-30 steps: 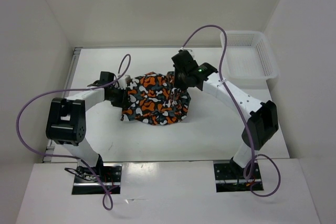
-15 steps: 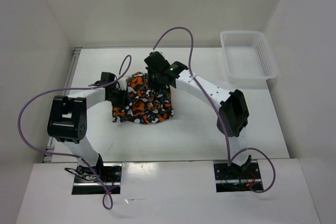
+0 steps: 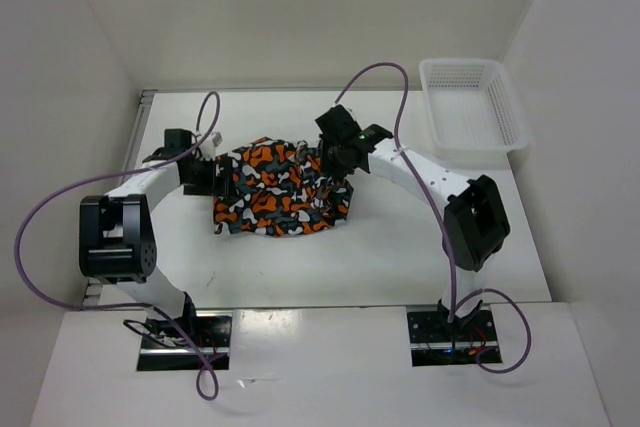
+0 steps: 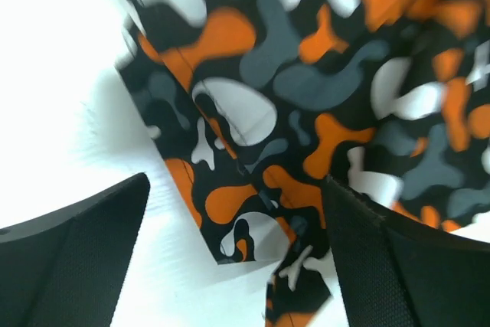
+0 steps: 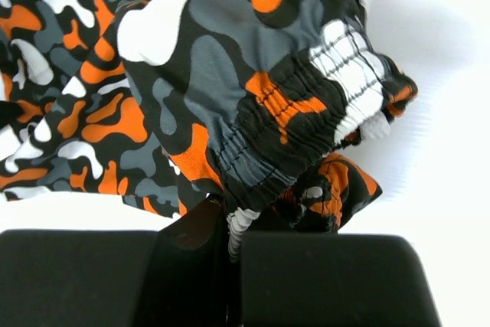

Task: Fold and stack the shorts
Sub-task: Fold the shorts

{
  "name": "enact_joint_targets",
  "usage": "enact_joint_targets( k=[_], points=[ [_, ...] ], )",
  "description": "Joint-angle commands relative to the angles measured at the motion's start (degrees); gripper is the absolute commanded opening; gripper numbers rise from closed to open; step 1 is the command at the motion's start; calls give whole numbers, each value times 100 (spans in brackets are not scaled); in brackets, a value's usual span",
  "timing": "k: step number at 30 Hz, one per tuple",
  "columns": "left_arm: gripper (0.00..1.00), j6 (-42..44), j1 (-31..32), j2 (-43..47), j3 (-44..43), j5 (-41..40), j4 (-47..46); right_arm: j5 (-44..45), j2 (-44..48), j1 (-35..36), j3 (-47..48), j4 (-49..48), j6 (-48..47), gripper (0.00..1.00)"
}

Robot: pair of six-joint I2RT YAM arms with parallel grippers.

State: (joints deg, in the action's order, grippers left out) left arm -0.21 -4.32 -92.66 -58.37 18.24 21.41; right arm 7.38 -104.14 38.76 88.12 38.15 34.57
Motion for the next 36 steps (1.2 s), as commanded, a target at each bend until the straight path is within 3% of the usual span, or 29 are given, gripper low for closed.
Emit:
enact_joint_targets(
  k=[1,4,7,8,9,11,12,17,28,31,34,36],
  points=[
    [96,21,27,-234,247,-92,-180,176,438,88,-136,-247,-161,0],
    [87,21,27,-453,309,21,-382,176,491,88,-190,-247,-213,0],
    [66,21,27,-621,378,240,-584,229,491,35,-190,-195,-275,0],
    [58,21,27,-708,379,302,-637,229,491,35,-120,-194,-275,0],
    [40,21,27,-709,431,364,-638,229,491,35,-50,-194,-336,0],
    [18,21,27,-788,432,435,-743,73,429,35,56,-194,-389,0],
    [2,21,27,-841,432,504,-743,-16,360,35,248,-194,-450,0],
    [0,21,80,-841,432,505,-796,-158,-430,386,1399,16,-451,0],
    [0,21,80,-841,432,611,-796,-605,-2997,1063,5020,1070,-222,3],
    [0,21,19,-788,432,663,-796,-606,-3752,1229,6319,1840,-301,3],
    [0,21,-34,-736,379,663,-743,-395,-5042,1396,8802,3139,-477,1],
    [0,21,-34,-736,379,716,-743,-544,-5098,1397,8828,2996,-425,1]
  ],
)
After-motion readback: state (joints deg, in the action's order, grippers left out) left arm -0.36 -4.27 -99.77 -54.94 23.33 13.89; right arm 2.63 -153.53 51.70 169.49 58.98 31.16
